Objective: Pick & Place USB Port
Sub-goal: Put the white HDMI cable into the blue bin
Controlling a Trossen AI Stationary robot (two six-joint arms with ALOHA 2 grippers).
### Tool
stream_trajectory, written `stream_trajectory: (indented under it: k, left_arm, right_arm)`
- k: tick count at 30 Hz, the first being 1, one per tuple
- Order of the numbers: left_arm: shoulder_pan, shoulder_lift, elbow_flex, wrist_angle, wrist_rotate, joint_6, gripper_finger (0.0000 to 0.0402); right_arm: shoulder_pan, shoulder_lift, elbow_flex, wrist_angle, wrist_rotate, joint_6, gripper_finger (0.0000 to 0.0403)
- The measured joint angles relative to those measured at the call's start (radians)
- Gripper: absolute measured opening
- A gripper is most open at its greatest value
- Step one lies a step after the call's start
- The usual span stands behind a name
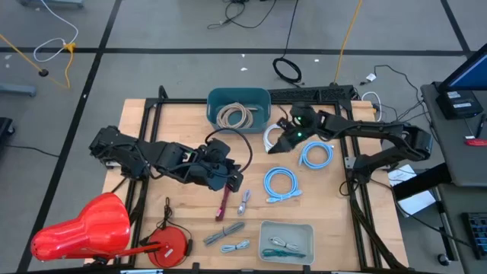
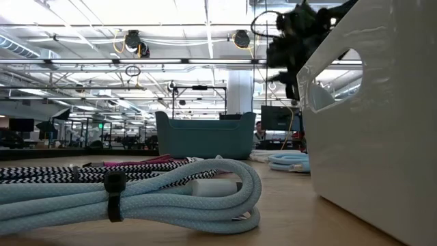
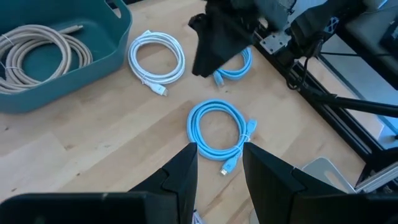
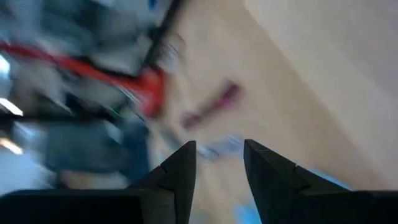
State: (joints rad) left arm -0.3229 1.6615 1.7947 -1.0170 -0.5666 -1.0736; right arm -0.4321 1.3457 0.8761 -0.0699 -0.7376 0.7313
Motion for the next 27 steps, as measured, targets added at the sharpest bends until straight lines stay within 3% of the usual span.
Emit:
stream_trajectory:
  k: [4,8,13,20,24,27]
  left_arm:
    - [0.000,0.000,0.000,0.011,-0.004,0.018,0.0129]
    - [0.001,0.000,0.000,0.032,-0.006,0.025,0.0129]
    - [-0.014,0.000,0.000,0.034,-0.012,0.020,0.0129]
    - [-0.053,0.000,0.000,0.033,-0.026,0.004,0.0129]
    - [-0.074,0.000,0.000,0.033,-0.062,-0.003,0.0129]
    - [-0.079,0.000,0.000,0.023,-0.067,-0.002,0.0129]
  right_arm:
    - [0.027,-0.012,-0.001,0.276,0.009,0.286,0.0129]
    - [0.034,-0.013,0.000,0.543,0.083,0.380,0.0130]
    - [0.049,-0.011,0.000,0.641,0.197,0.554,0.0121]
    - [0.016,-0.011,-0.001,0.676,0.314,0.578,0.0118]
    - [-0.004,-0.012,-0.001,0.801,0.355,0.645,0.0120]
    - [-0.017,-0.012,-0.001,0.915,0.442,0.648,0.0120]
